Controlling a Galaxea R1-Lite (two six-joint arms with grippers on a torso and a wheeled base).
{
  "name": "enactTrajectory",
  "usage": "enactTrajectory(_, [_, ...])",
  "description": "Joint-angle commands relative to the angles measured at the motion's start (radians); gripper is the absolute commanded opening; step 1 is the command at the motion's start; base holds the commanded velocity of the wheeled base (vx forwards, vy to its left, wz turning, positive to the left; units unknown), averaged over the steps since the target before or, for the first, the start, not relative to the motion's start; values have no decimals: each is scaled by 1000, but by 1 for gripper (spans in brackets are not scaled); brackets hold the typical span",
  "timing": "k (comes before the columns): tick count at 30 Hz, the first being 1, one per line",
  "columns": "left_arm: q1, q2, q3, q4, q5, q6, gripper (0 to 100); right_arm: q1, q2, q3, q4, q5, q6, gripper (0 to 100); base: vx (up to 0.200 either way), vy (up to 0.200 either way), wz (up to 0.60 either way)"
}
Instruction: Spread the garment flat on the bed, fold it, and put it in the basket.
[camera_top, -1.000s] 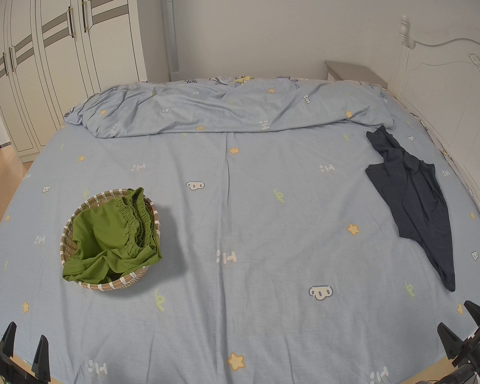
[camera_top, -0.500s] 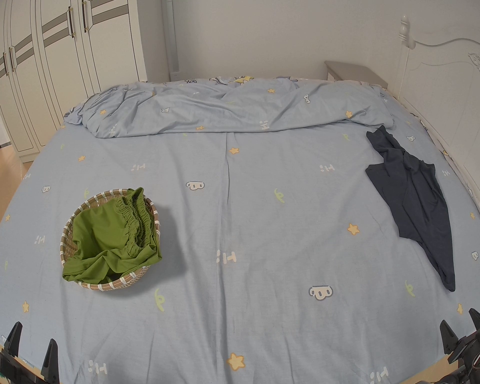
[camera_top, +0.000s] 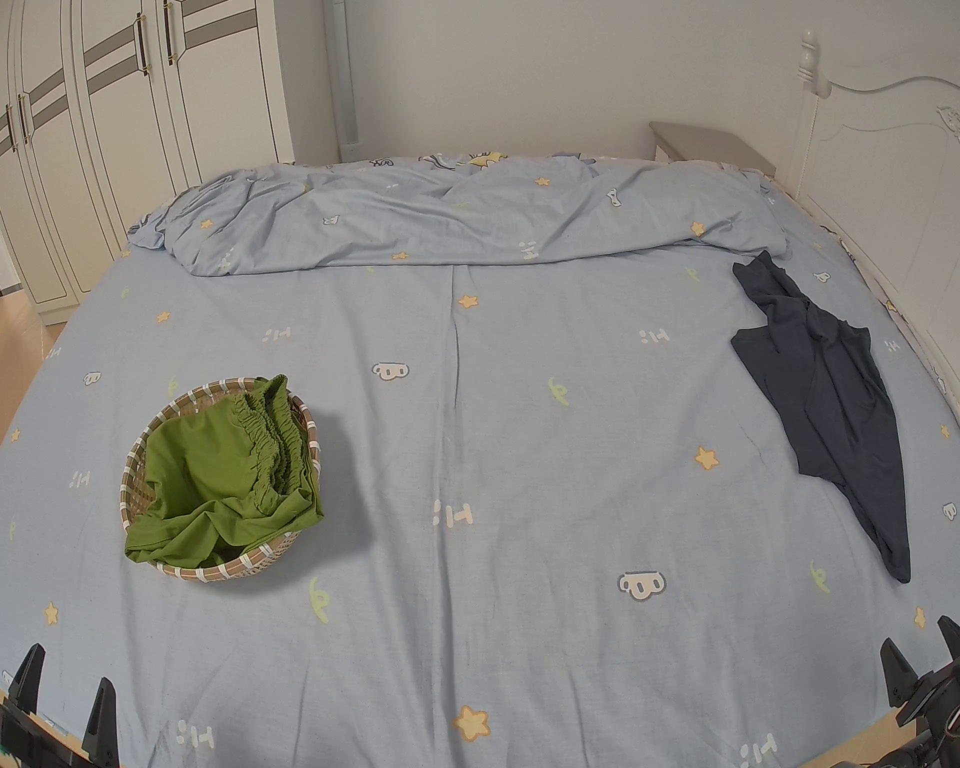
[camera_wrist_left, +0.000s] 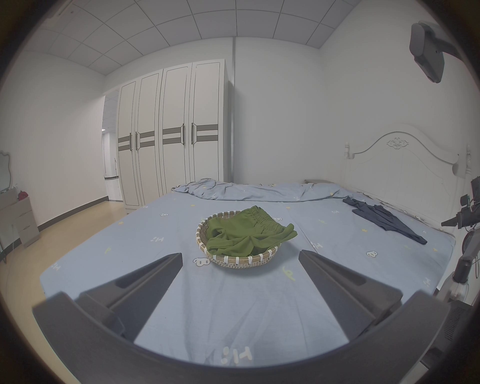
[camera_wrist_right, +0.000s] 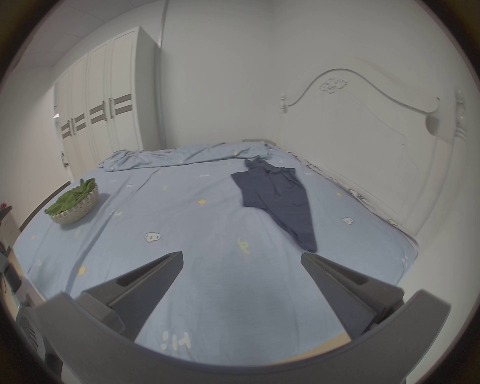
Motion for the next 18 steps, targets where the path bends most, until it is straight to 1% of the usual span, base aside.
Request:
enactTrajectory(1, [0, -12, 18, 0, 0, 0, 100, 105, -4, 18, 3, 34, -23, 100, 0, 0, 0])
enactTrajectory(2, [0, -12, 18, 0, 0, 0, 100, 177, -21, 18, 4, 35, -26, 100, 0, 0, 0])
enactTrajectory(3, [0, -12, 18, 0, 0, 0, 100, 170, -33, 18, 4, 40, -35, 100, 0, 0, 0])
enactTrajectory(4, [0, -12, 18, 0, 0, 0, 100, 139, -57, 18, 4, 44, -43, 100, 0, 0, 0])
enactTrajectory(7, [0, -12, 18, 0, 0, 0, 100, 137, -87, 18, 4, 31, -34, 100, 0, 0, 0])
enactTrajectory(8, [0, -12, 18, 0, 0, 0, 100, 137, -87, 18, 3, 17, -27, 100, 0, 0, 0])
enactTrajectory(9, [0, -12, 18, 0, 0, 0, 100, 137, -88, 18, 0, -19, 3, 100, 0, 0, 0])
enactTrajectory(11, [0, -12, 18, 0, 0, 0, 100, 137, -91, 18, -2, -32, 32, 100, 0, 0, 0])
enactTrajectory(15, [0, -12, 18, 0, 0, 0, 100, 137, -91, 18, 3, -5, -23, 100, 0, 0, 0])
enactTrajectory(18, [0, -12, 18, 0, 0, 0, 100, 137, -91, 18, 0, -3, -23, 100, 0, 0, 0])
